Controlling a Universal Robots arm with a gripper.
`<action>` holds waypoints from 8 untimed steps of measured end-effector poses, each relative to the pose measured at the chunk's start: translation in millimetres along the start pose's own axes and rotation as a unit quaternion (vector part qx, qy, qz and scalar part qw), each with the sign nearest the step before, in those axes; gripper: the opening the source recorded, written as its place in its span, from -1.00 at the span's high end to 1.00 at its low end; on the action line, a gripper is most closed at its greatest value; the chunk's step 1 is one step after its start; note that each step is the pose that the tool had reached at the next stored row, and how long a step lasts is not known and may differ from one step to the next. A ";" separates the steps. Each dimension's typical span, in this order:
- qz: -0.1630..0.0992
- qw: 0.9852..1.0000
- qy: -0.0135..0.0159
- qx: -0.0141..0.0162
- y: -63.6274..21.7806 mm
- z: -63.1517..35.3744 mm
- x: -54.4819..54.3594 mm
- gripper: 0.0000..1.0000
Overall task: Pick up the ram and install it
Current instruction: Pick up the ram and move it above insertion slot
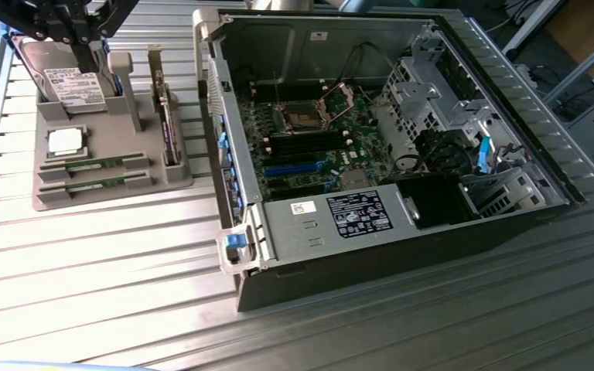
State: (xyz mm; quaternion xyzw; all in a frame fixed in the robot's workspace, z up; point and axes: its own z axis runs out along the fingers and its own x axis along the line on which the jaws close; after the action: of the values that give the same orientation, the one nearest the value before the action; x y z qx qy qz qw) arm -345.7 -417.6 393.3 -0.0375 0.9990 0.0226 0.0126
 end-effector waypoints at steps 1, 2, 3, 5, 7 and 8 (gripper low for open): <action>-0.002 1.000 0.000 0.000 0.0 0.0 0.0 0.80; -0.007 1.000 0.000 0.000 0.0 0.0 0.0 0.80; -0.009 1.000 0.000 0.000 0.0 0.0 0.0 0.80; -0.014 1.000 0.001 0.000 0.0 0.0 0.0 0.80; -0.024 1.000 0.001 0.000 0.0 0.0 0.0 0.80; -0.029 1.000 0.001 -0.001 0.0 0.0 0.0 0.80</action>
State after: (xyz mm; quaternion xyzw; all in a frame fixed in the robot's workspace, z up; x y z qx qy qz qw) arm -345.7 -417.6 393.3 -0.0666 0.9975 0.0227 0.0119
